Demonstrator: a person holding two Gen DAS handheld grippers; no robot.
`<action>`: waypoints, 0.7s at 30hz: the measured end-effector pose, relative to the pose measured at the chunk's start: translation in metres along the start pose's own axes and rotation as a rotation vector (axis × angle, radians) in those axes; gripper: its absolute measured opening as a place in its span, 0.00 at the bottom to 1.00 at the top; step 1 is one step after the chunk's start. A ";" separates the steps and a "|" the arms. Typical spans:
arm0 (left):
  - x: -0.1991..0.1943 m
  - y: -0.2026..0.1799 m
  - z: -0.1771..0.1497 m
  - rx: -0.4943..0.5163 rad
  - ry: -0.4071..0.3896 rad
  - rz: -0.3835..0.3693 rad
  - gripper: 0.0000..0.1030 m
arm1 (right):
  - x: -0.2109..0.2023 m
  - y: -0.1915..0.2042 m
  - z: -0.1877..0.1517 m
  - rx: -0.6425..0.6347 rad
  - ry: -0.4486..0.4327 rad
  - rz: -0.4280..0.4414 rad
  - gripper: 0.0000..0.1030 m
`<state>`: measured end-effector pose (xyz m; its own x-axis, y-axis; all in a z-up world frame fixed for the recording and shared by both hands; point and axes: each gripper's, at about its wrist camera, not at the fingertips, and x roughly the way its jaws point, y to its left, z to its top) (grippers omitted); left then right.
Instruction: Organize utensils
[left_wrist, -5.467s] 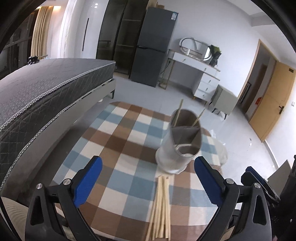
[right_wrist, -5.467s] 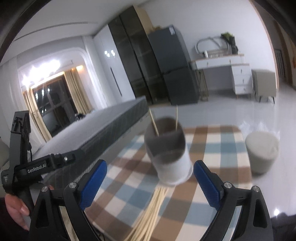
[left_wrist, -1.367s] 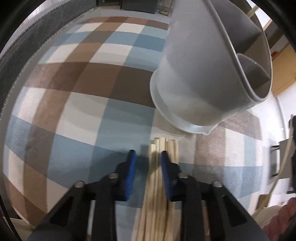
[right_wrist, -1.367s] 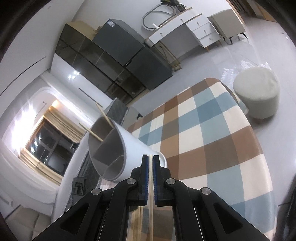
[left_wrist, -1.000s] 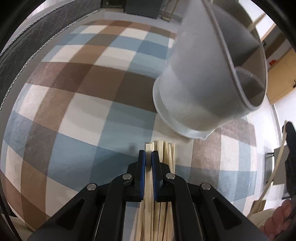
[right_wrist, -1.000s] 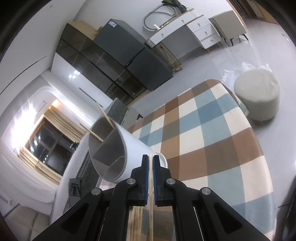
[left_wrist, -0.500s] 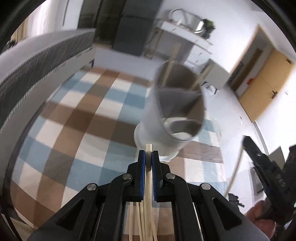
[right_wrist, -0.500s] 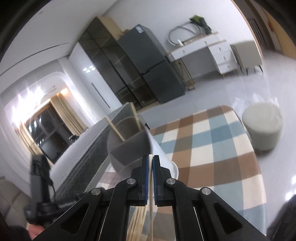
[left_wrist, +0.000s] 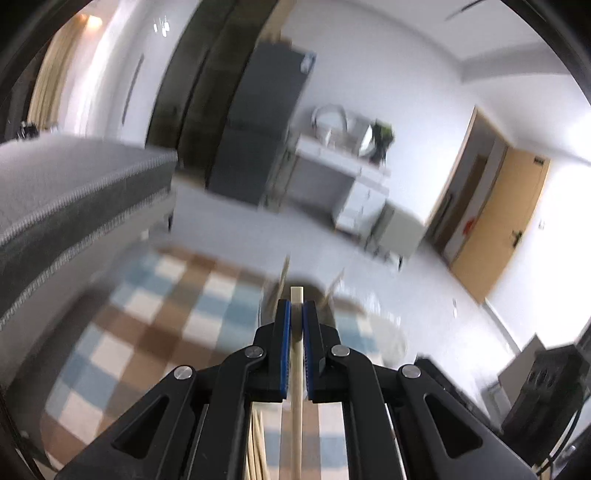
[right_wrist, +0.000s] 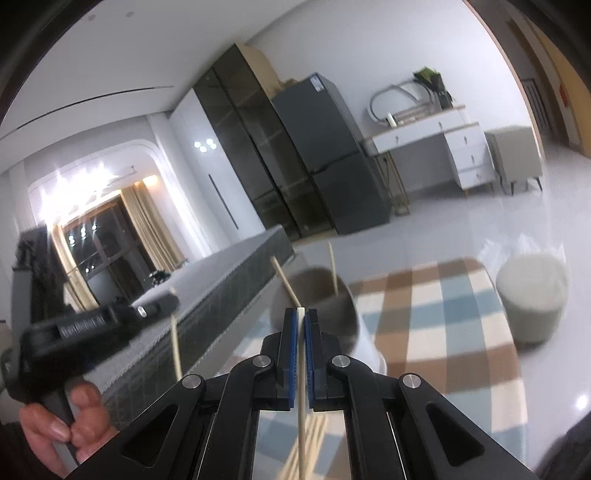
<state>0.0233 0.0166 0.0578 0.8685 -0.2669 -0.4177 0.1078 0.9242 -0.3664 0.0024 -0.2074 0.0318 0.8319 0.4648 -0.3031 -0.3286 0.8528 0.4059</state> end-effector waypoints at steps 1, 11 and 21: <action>-0.003 -0.001 0.007 -0.003 -0.035 0.000 0.02 | 0.001 0.003 0.006 -0.012 -0.013 0.002 0.03; 0.007 -0.005 0.069 0.018 -0.369 0.061 0.02 | 0.041 0.023 0.083 -0.078 -0.149 0.046 0.03; 0.073 0.013 0.082 -0.005 -0.441 0.088 0.02 | 0.116 0.016 0.119 -0.025 -0.276 -0.021 0.03</action>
<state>0.1272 0.0318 0.0904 0.9976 -0.0444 -0.0540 0.0227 0.9365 -0.3501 0.1473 -0.1680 0.1061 0.9279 0.3673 -0.0637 -0.3179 0.8690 0.3791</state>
